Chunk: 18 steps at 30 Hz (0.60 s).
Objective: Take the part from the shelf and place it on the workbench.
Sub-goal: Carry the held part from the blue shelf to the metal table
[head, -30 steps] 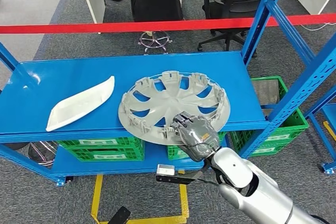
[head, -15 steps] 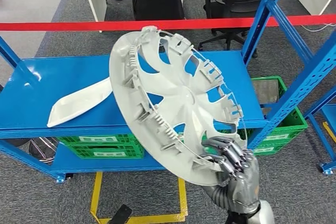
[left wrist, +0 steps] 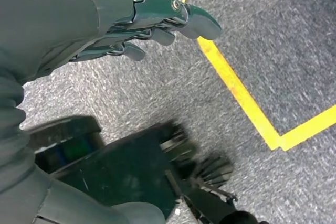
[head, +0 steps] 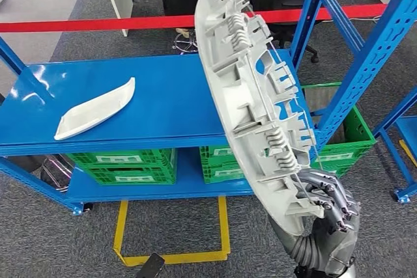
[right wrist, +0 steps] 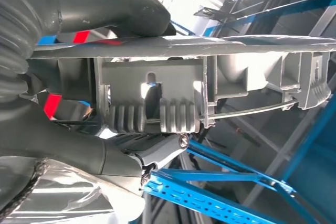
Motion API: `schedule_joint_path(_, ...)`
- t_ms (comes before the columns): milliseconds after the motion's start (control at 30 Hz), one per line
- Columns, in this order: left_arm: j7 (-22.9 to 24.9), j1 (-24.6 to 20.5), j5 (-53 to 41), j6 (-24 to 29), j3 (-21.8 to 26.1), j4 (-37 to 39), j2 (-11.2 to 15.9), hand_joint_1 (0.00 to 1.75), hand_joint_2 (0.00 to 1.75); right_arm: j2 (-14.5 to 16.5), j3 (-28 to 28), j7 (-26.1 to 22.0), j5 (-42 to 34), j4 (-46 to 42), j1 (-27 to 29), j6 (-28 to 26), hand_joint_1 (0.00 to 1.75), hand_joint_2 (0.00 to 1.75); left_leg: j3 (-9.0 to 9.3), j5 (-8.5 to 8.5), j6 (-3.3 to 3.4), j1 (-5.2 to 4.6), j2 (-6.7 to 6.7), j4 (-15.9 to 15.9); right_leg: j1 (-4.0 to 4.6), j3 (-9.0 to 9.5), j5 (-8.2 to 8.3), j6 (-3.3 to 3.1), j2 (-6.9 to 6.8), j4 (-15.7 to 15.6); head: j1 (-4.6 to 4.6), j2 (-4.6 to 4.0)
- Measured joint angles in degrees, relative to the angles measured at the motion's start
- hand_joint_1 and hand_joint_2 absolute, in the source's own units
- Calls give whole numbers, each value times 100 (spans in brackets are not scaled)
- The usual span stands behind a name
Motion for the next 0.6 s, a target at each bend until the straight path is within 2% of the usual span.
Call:
schedule_joint_path(33, -1, -7, -1, 2, -4, 1, -2, 0, 175, 21, -6, -50, -80, -1, 30, 18, 175, 175, 225, 11, 36, -21, -1, -370, 1, -26, 53, 25, -2, -8, 3, 0)
schedule_joint_path(67, 0, -14, -1, 3, -10, 2, -4, 0, 175, 42, -13, -91, -144, 1, 52, 40, 175, 175, 362, -13, 63, -44, -2, -626, -7, -39, 110, 57, -6, -25, 2, 0)
schedule_joint_path(100, 3, -19, -1, 4, -20, 4, -5, 0, 175, 65, -20, -122, -192, 2, 66, 65, 175, 175, 403, -28, 73, -63, -3, -751, -17, -43, 177, 95, -9, -58, -3, 0)
schedule_joint_path(167, 10, -23, 3, 9, -38, 5, -11, 0, 175, 95, -31, -152, -248, 4, 84, 108, 175, 175, 327, 114, 92, -70, 11, -836, -29, -58, 267, 167, -6, -135, -9, 0)
schedule_joint_path(200, 13, -26, 7, 13, -43, 6, -15, 0, 175, 104, -39, -157, -276, 5, 93, 139, 175, 175, 270, 207, 117, -59, 22, -875, -26, -104, 176, 191, 2, -107, -4, 0)
schedule_joint_path(233, 15, -28, 12, 16, -45, 7, -20, 0, 175, 108, -46, -157, -314, 9, 103, 185, 175, 175, 201, 298, 142, -45, 35, -912, -21, -164, -29, 209, 9, 18, 6, 0)
schedule_joint_path(300, 15, -29, 29, 19, -48, 8, -32, 0, 175, 123, -73, -141, -421, 28, 125, 333, 175, 175, 38, 446, 188, -42, 52, -920, -22, -301, -635, 227, 14, 601, 16, 0)
schedule_joint_path(333, 15, -27, 41, 19, -49, 8, -35, 0, 175, 135, -90, -129, -471, 45, 139, 407, 175, 175, -54, 511, 193, -47, 59, -911, -21, -334, -826, 240, 13, 948, 18, 0)
schedule_joint_path(367, 15, -25, 55, 20, -49, 8, -37, 0, 175, 148, -109, -117, -518, 73, 156, 474, 175, 175, -154, 579, 193, -51, 66, -895, -22, -325, -865, 253, 13, 1225, 16, 0)
schedule_joint_path(400, 15, -23, 68, 24, -49, 9, -37, 0, 175, 162, -128, -108, -555, 106, 171, 530, 175, 175, -260, 643, 185, -52, 57, -870, -23, -251, -756, 261, 13, 1350, 17, 0)
schedule_joint_path(433, 14, -20, 80, 27, -50, 9, -37, 0, 175, 175, -144, -98, -582, 142, 185, 582, 175, 175, -371, 702, 170, -51, 39, -835, -25, -87, -574, 260, 24, 1293, 19, 0)
schedule_joint_path(467, 13, -19, 91, 31, -50, 10, -38, 0, 175, 189, -162, -87, -603, 179, 199, 628, 175, 175, -474, 756, 151, -49, 8, -791, -27, 173, -424, 245, 68, 1049, 17, 0)
schedule_joint_path(500, 12, -20, 98, 34, -50, 10, -40, 0, 175, 206, -181, -77, -614, 209, 210, 665, 175, 175, -566, 799, 126, -54, -28, -742, -29, 509, -410, 218, 156, 660, 18, 0)
schedule_joint_path(533, 11, -23, 104, 35, -50, 10, -43, 0, 175, 226, -201, -69, -617, 231, 225, 690, 175, 175, -639, 839, 102, -59, -63, -692, -36, 831, -500, 199, 240, 233, 13, 0)
schedule_joint_path(567, 9, -29, 109, 36, -50, 10, -46, 0, 175, 244, -223, -65, -623, 251, 239, 709, 175, 175, -693, 885, 76, -62, -101, -653, -37, 1046, -628, 179, 304, -100, 13, 0)
schedule_joint_path(600, 7, -31, 118, 36, -49, 10, -46, 0, 175, 261, -243, -65, -634, 271, 249, 731, 175, 175, -735, 937, 48, -62, -143, -635, -32, 1163, -736, 161, 322, -304, 11, 0)
